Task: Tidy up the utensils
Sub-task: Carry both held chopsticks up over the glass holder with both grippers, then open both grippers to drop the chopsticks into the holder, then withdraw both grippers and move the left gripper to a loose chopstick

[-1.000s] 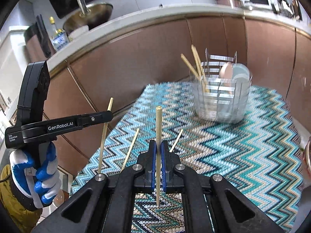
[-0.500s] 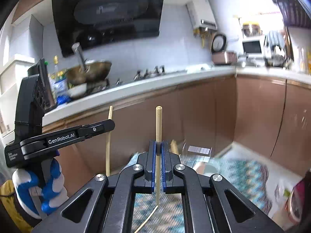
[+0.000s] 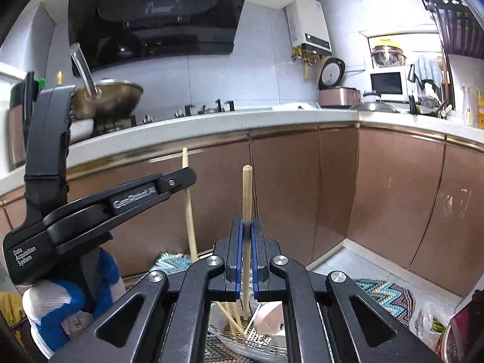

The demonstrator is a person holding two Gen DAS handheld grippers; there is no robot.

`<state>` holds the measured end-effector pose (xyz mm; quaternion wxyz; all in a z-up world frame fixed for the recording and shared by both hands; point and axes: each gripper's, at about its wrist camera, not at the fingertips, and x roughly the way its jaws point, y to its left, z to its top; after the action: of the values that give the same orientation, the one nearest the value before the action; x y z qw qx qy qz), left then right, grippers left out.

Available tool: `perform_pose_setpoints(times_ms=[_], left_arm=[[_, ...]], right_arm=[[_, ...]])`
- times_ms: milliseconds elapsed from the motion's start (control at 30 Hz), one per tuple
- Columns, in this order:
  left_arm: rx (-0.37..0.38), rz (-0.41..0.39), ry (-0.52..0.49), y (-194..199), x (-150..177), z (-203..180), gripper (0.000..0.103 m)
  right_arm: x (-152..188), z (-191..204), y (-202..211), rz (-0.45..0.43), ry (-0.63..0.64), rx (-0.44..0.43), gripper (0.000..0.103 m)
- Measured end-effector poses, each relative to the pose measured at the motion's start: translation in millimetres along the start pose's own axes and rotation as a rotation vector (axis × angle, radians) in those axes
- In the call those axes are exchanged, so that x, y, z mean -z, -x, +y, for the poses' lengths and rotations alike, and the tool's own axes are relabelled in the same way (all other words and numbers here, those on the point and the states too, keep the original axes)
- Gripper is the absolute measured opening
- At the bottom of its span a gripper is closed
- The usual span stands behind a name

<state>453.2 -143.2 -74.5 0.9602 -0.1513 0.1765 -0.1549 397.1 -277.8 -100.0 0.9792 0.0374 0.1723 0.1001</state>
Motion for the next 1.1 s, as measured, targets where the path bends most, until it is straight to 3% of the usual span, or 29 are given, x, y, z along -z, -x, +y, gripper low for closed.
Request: perform_pose_setpoints(times_ms=[167, 233, 267, 633, 800, 1100], left_arm=[[0.008, 0.006, 0.003, 9, 10, 10, 0.009], [0.023, 0.001, -0.002, 21, 8, 10, 0.02], [0.025, -0.002, -0.002, 27, 7, 10, 0.025], [0.023, -0.024, -0.024, 121, -14, 30, 0.026], [-0.003, 0.04, -0.017, 156, -8, 47, 0.026], [-0.072, 0.138, -0.031, 208, 16, 71, 0.026]], right_arm=[[11, -2, 2, 0.017, -0.009, 0.016, 0.009], [10, 0, 9, 0.014, -0.007, 0.022, 0.025], [9, 1, 11, 0.011, -0.005, 0.026, 0.028], [-1, 20, 82, -0.048, -0.013, 0.058, 0.037], [2, 32, 119, -0.067, -0.029, 0.05, 0.044], [26, 49, 160, -0.038, -0.064, 0.025, 0.044]])
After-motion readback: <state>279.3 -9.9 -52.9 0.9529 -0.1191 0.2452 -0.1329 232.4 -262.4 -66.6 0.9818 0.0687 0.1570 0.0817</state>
